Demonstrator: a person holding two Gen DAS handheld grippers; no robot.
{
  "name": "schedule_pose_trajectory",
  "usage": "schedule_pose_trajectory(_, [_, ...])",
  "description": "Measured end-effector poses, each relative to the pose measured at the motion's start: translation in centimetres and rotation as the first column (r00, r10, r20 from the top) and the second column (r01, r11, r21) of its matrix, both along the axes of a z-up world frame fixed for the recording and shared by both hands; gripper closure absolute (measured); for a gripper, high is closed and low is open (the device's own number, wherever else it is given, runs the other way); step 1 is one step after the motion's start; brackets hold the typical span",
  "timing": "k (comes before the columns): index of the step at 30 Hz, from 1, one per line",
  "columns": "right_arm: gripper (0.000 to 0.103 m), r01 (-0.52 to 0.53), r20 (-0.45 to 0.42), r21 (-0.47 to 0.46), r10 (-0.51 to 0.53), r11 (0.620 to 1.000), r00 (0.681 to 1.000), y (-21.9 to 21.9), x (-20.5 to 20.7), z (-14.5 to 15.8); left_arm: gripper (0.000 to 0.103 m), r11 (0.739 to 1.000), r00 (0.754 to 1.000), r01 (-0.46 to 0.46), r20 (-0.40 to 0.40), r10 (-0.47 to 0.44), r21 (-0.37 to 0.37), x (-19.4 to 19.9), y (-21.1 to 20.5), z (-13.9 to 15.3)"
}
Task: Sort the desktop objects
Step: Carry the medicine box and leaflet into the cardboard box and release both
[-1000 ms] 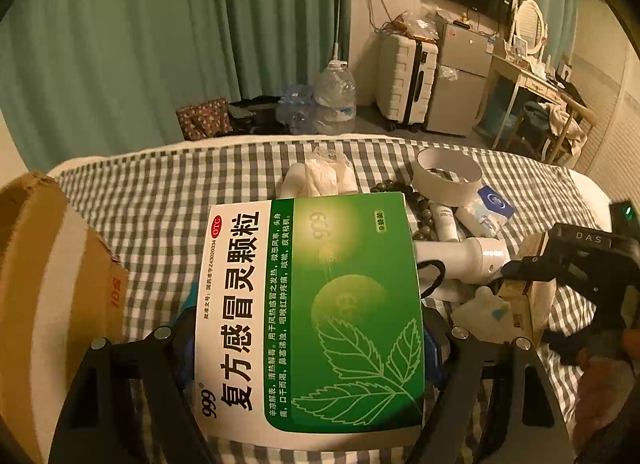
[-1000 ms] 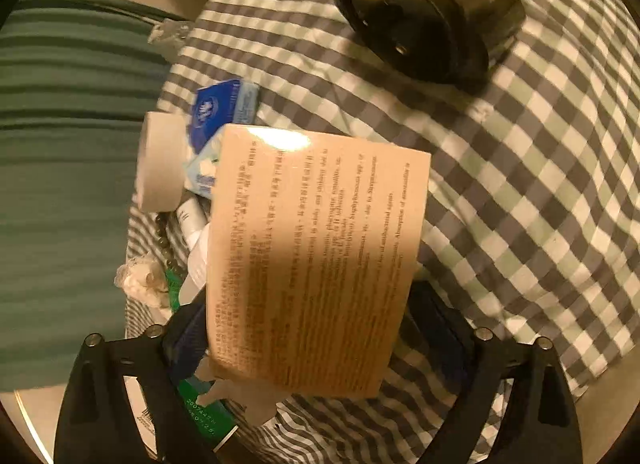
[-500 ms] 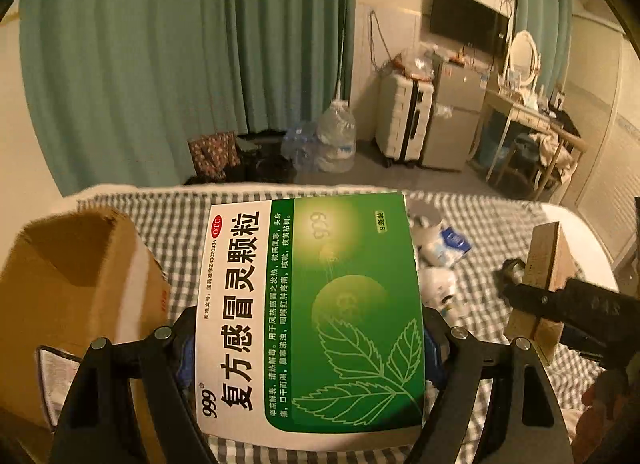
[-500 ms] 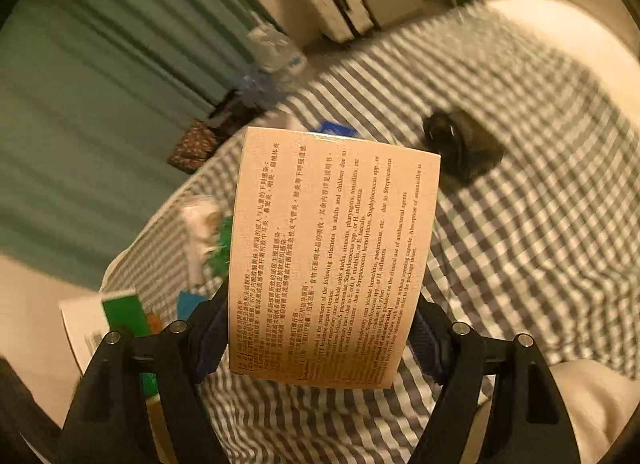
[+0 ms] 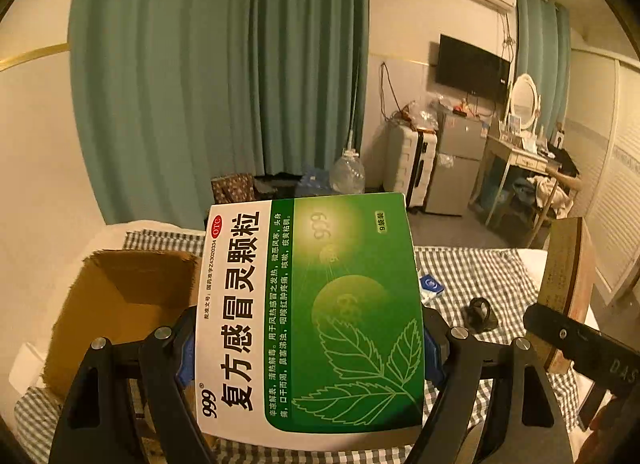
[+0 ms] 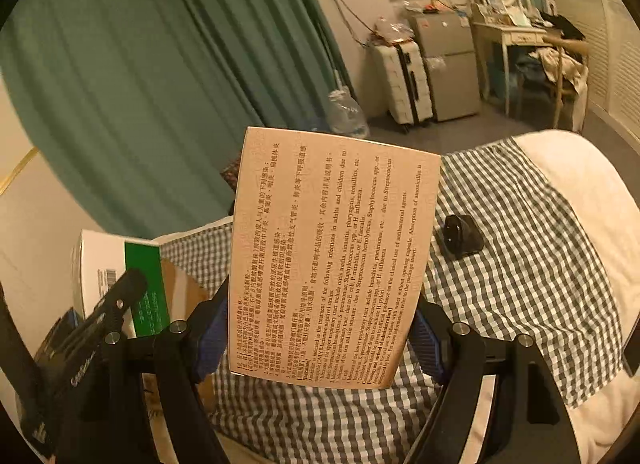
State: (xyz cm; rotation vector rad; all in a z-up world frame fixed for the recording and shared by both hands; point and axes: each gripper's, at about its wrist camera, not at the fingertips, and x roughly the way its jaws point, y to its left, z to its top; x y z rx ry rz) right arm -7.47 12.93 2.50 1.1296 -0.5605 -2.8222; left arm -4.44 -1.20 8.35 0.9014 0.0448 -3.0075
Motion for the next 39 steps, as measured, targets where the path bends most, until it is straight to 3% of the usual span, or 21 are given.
schedule_pose_trajectory(12, [0.027, -0.068, -0.065, 0.075, 0.073, 0.995, 0.995, -4.1, 3.5, 3.0, 0.02, 1.0, 0.999, -0.007, -0.048, 0.007, -0.004, 3.0, -1.9, 2.1])
schedule_pose_trajectory(27, [0.027, -0.184, -0.074, 0.136, 0.195, 0.973, 0.978, -10.1, 2.3, 3.8, 0.02, 0.988, 0.985, -0.152, -0.09, 0.15, -0.015, 4.3, -9.5, 2.7])
schedule_pose_trajectory(34, [0.027, -0.272, -0.032, 0.151, 0.28, 0.95, 0.96, -14.8, 1.4, 2.3, 0.02, 0.974, 0.973, -0.225, -0.064, 0.223, -0.02, 4.3, -13.5, 1.1])
schedule_pose_trajectory(39, [0.027, -0.345, 0.006, 0.167, 0.349, 0.924, 0.937, -18.4, 0.2, 0.7, 0.02, 0.958, 0.958, -0.286, 0.0, 0.286, -0.013, 3.3, -17.1, -1.4])
